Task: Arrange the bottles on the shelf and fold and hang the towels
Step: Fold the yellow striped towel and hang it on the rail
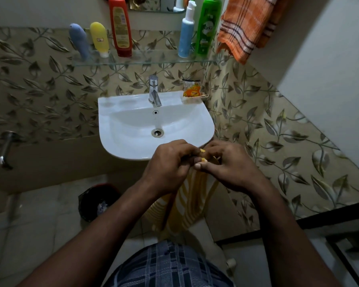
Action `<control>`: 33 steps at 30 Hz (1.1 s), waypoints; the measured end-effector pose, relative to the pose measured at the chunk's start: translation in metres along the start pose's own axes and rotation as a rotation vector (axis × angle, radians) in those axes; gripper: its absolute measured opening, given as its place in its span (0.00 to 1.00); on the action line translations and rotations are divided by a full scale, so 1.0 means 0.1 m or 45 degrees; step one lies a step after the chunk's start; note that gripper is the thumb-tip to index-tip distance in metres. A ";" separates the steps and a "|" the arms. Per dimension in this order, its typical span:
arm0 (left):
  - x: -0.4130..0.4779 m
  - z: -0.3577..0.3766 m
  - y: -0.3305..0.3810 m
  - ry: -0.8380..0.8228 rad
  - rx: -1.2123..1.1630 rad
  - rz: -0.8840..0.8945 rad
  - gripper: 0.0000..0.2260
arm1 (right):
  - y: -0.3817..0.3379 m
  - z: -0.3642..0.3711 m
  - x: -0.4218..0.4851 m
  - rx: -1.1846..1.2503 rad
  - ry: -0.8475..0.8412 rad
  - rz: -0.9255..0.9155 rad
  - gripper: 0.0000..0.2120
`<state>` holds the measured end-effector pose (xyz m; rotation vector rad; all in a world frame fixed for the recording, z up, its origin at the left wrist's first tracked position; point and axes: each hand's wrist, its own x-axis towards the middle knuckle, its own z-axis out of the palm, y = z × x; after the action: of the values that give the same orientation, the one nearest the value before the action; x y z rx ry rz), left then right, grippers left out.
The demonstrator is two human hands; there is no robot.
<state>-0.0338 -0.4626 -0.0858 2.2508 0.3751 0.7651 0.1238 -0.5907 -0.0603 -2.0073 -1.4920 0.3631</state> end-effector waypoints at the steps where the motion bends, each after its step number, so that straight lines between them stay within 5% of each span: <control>1: -0.01 -0.01 0.00 0.032 -0.052 -0.033 0.05 | 0.00 -0.01 0.01 0.029 0.063 -0.003 0.09; 5: -0.09 -0.04 -0.02 0.038 -0.266 -0.142 0.05 | -0.08 -0.05 0.00 0.133 0.224 -0.066 0.08; 20: -0.17 0.04 -0.07 0.079 -0.277 -0.181 0.08 | -0.16 -0.31 -0.07 0.152 0.331 -0.087 0.07; 33: -0.13 0.00 -0.10 0.143 -0.401 -0.178 0.07 | 0.01 -0.36 -0.08 -0.133 0.610 0.189 0.07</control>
<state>-0.0438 -0.4617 -0.0983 1.8738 0.4281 0.8175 0.1416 -0.6093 -0.0340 -2.1017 -1.0848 -0.1377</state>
